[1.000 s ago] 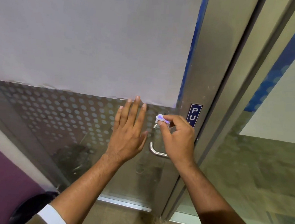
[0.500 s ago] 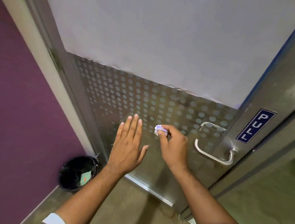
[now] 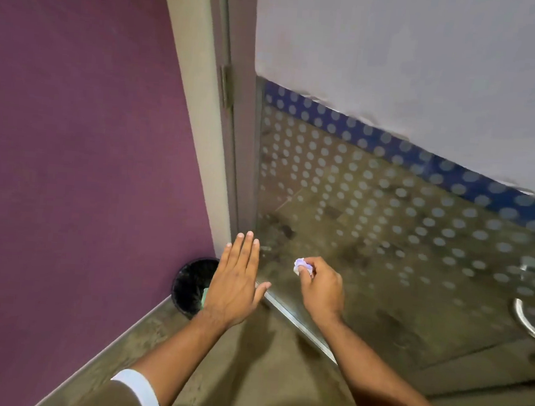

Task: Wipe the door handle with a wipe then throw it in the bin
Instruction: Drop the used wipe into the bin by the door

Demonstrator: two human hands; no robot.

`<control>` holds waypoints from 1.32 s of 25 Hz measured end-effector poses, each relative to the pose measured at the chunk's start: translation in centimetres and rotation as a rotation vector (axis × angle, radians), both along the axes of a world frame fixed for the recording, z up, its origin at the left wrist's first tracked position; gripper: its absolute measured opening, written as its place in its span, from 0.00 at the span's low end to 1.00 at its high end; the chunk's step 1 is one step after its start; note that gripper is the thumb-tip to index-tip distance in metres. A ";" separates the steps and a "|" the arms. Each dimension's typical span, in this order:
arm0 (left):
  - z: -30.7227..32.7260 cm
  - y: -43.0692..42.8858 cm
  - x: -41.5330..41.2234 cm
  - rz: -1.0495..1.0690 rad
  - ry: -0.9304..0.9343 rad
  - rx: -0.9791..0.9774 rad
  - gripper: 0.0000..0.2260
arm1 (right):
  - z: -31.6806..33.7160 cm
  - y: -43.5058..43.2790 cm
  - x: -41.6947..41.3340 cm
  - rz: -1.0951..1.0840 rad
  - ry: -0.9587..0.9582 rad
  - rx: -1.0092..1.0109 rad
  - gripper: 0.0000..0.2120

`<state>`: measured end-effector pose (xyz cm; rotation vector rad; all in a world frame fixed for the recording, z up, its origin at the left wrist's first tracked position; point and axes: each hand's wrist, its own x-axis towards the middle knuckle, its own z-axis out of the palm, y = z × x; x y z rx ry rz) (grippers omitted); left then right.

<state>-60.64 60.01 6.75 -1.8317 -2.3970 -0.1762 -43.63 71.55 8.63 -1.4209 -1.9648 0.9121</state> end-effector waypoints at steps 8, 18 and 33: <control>-5.9 -5.9 -13.6 0.196 -0.076 -0.161 0.45 | -6.5 -2.6 -12.8 0.096 -0.111 -0.177 0.06; -20.1 -5.5 -23.4 0.385 -0.286 -0.264 0.47 | -19.9 0.5 -26.6 0.312 -0.254 -0.294 0.07; -43.9 -1.6 -28.4 0.448 -0.285 -0.453 0.44 | -44.6 3.4 -37.8 0.535 -0.461 -0.246 0.13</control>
